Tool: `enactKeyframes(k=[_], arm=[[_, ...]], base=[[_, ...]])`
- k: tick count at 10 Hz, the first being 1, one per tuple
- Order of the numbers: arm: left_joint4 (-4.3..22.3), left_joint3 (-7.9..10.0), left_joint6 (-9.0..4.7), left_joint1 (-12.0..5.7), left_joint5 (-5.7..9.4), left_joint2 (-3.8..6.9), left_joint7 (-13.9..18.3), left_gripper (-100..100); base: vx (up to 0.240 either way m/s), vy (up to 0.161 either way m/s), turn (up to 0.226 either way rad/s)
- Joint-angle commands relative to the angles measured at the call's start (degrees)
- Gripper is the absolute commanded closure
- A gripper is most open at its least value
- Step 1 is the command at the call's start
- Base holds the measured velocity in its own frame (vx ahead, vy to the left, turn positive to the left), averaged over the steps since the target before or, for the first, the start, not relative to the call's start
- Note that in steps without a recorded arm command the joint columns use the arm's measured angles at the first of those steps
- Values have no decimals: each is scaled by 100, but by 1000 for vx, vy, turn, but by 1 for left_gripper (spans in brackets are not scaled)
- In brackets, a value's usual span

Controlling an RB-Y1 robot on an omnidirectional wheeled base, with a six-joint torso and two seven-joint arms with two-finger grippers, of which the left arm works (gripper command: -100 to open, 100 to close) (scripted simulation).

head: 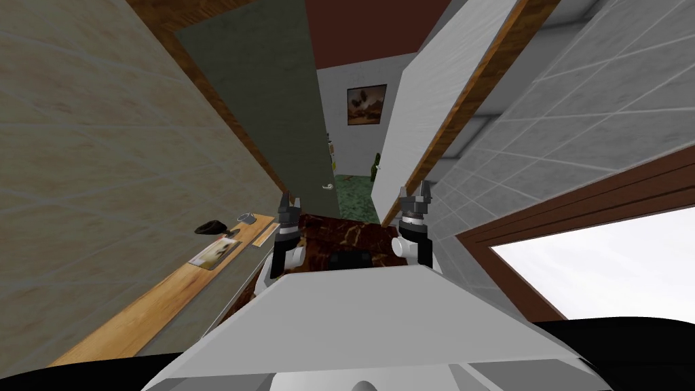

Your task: Push the door open

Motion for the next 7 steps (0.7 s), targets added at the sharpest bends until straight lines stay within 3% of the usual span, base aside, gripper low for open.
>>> enactKeyframes(k=[1,6,7], arm=[[268,-54,-106,-17,-4,5,-13,-100],[1069,-149,-291,-194,14,52,-5,-100],[1104,-149,-291,-194,14,52,-5,-100]], base=[[105,63,-44],[94,47,-45],[59,34,-19]])
